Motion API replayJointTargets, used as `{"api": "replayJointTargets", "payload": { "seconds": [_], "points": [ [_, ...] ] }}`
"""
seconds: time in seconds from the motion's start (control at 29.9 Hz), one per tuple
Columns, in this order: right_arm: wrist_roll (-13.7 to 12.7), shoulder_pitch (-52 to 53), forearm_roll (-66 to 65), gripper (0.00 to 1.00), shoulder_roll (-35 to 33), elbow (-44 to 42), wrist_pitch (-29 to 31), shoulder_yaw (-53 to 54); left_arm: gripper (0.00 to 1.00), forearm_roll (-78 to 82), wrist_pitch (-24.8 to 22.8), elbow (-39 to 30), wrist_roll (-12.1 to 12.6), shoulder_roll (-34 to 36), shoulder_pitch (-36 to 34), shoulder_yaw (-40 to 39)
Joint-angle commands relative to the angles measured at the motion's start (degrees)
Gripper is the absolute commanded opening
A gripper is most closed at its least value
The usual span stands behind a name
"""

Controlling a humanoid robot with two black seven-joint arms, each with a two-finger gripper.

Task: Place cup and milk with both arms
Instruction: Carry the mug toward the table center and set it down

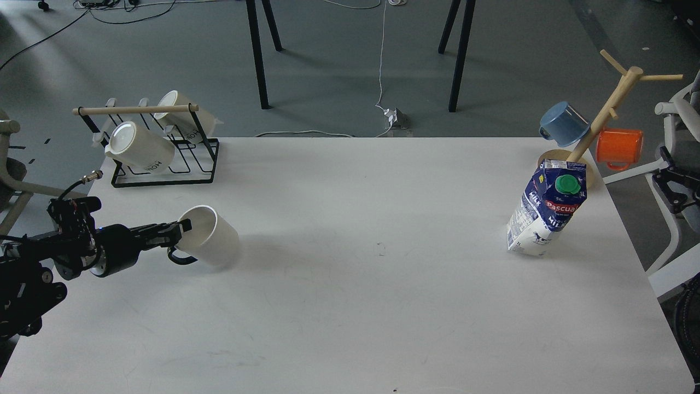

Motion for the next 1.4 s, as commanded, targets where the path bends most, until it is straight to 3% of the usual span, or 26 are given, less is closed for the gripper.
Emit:
{"api": "replayJointTargets", "payload": {
  "seconds": [0.0, 0.13, 0.23, 0.4, 0.6, 1.07, 1.37],
  "points": [
    [-0.05, -0.08, 0.08, 0.98, 0.09, -0.29, 0.00, -0.07, 0.00, -1.44, -0.39, -2.85, -0.01, 0.74, -0.86, -2.42],
    [0.04, -0.08, 0.26, 0.98, 0.09, -1.17, 0.00, -0.07, 0.00, -2.67, -0.92, -2.68, -0.01, -2.23, -5.42, -2.51],
    [0.21, -0.08, 1.22, 0.98, 0.18, -2.13, 0.00, 0.02, 0.00, -4.95, -2.40, -1.10, -0.01, -10.13, -7.63, -2.25],
    [0.48, -0.08, 2.63, 0.98, 0.18, -2.93, 0.00, 0.02, 0.00, -5.14, -3.11, 6.36, -0.01, -23.06, -8.86, -1.81],
    [0.48, -0.08, 2.63, 0.98, 0.26, -3.54, 0.00, -0.07, 0.02, -3.11, -2.59, 12.09, -0.01, -30.27, -9.21, 3.11],
    [0.48, -0.43, 2.63, 0.98, 0.35, -3.72, 0.00, -0.24, 0.13, -0.92, -2.06, 12.88, -0.01, -32.39, -8.16, 7.33],
    [0.39, -0.43, 2.63, 0.98, 0.26, -3.72, 0.00, -0.42, 0.37, -1.79, -2.32, 9.29, -0.01, -31.07, -8.25, 6.37]
  ]
}}
